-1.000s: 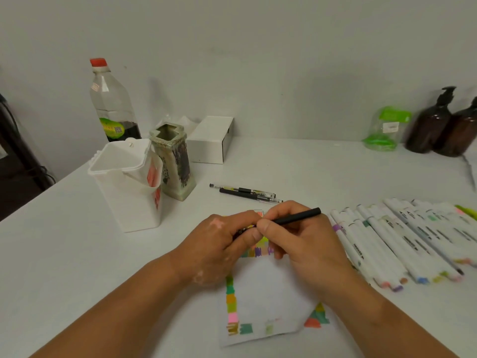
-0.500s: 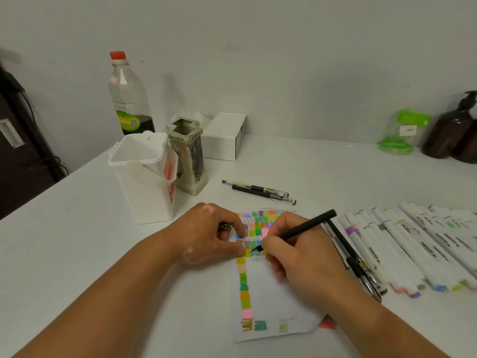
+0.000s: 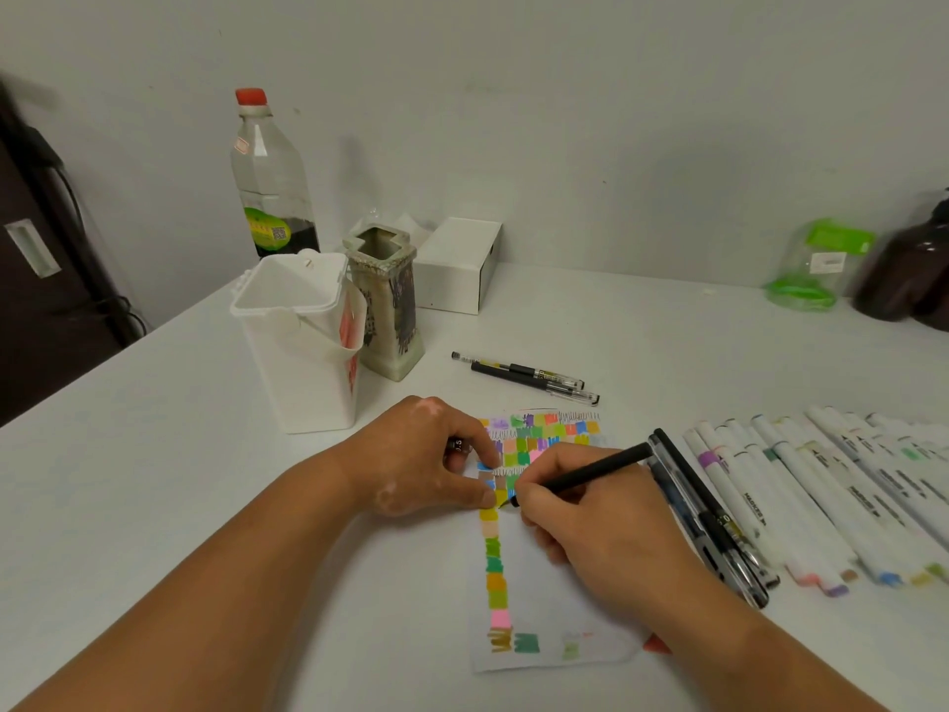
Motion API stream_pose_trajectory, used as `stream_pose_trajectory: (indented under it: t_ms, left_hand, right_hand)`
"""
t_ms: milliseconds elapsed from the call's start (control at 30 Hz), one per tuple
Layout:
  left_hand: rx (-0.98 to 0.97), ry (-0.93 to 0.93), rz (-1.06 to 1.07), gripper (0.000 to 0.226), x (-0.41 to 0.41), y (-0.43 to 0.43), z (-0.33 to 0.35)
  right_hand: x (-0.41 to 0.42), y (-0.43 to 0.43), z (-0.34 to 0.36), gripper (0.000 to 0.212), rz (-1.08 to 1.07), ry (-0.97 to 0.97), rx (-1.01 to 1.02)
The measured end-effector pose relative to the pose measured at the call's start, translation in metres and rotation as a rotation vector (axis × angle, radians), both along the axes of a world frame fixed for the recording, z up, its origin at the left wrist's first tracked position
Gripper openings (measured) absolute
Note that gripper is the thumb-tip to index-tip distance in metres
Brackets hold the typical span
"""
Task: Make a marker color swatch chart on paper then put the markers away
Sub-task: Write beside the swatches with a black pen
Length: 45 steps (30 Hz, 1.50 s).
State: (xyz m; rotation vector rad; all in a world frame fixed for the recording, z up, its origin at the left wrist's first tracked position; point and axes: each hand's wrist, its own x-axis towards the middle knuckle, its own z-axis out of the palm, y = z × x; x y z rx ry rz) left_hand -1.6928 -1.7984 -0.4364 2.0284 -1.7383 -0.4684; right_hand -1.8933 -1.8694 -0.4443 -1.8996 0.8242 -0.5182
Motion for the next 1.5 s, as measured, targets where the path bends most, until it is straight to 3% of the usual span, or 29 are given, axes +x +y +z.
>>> stream_pose_trajectory:
  t_ms: [867,1033,1133,1267,1400,1500]
  left_hand:
    - [0.029,0.004,0.014,0.031,-0.002,-0.001,0.001]
    - [-0.005,-0.005,0.022,0.026,-0.001,-0.001,-0.001]
    - [-0.06,0.083,0.082,0.01,0.001,-0.001,0.0]
    - [-0.113,0.221,0.105,0.011,-0.001,0.0,0.004]
    - [-0.173,0.288,0.083,0.009,-0.008,-0.002,0.003]
    - [-0.218,0.372,0.047,0.009,-0.011,-0.002,0.004]
  right_hand:
    - [-0.001,-0.001,0.002,0.014,-0.105,0.062,-0.111]
    - [-0.007,-0.013,0.005,0.018,-0.246,-0.182,0.008]
    - [-0.012,-0.019,0.01,0.019,-0.233,-0.336,0.123]
    - [-0.017,-0.023,0.015,0.02,-0.209,-0.413,0.18]
    - [-0.019,-0.026,0.021,0.037,-0.188,-0.553,0.356]
    - [-0.02,-0.027,0.023,0.041,-0.176,-0.59,0.363]
